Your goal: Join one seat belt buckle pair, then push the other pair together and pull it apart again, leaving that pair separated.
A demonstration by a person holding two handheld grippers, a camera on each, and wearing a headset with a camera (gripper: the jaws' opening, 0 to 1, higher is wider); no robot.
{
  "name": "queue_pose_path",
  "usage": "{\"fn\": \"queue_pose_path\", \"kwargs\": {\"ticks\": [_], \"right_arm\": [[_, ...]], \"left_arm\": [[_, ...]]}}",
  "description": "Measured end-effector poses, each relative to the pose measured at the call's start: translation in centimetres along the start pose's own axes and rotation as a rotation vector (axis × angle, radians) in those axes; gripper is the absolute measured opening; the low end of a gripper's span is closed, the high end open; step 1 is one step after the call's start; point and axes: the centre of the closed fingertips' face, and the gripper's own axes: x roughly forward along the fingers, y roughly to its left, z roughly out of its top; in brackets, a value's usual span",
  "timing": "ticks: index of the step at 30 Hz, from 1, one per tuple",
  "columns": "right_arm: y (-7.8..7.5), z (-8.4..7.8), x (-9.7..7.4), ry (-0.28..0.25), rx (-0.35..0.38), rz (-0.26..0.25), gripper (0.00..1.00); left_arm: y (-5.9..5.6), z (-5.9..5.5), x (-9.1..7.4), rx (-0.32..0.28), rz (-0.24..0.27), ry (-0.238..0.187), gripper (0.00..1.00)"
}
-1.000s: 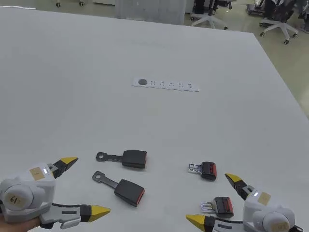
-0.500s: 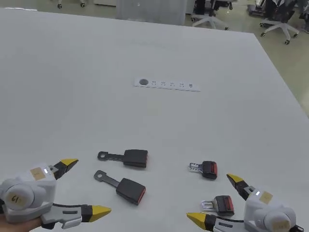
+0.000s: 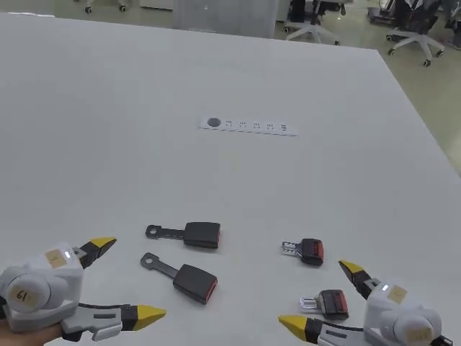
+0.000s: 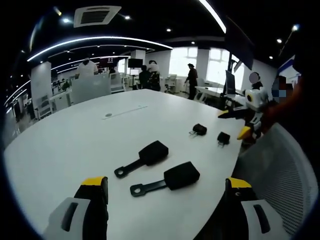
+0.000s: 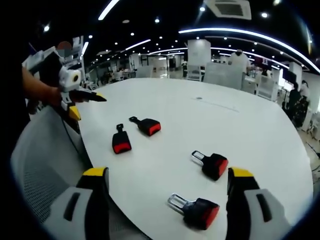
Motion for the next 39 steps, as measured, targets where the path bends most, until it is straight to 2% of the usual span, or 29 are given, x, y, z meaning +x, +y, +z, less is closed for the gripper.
{"fn": "queue_pose_path", "kwargs": {"ticks": [17,39], "right_arm": [[0.06,0.06,-0.04,-0.009,0.009,0.000,1.00],[-0.17,-0.11,-0.64,0.001,-0.004,0.006,1.00]], "left_arm": [[-0.21,0.24,-0.20,-0.007,0.005,-0.002,1.00],[-0.47,0.27,-0.06,0.023,-0.010,0.005,0.99]]}}
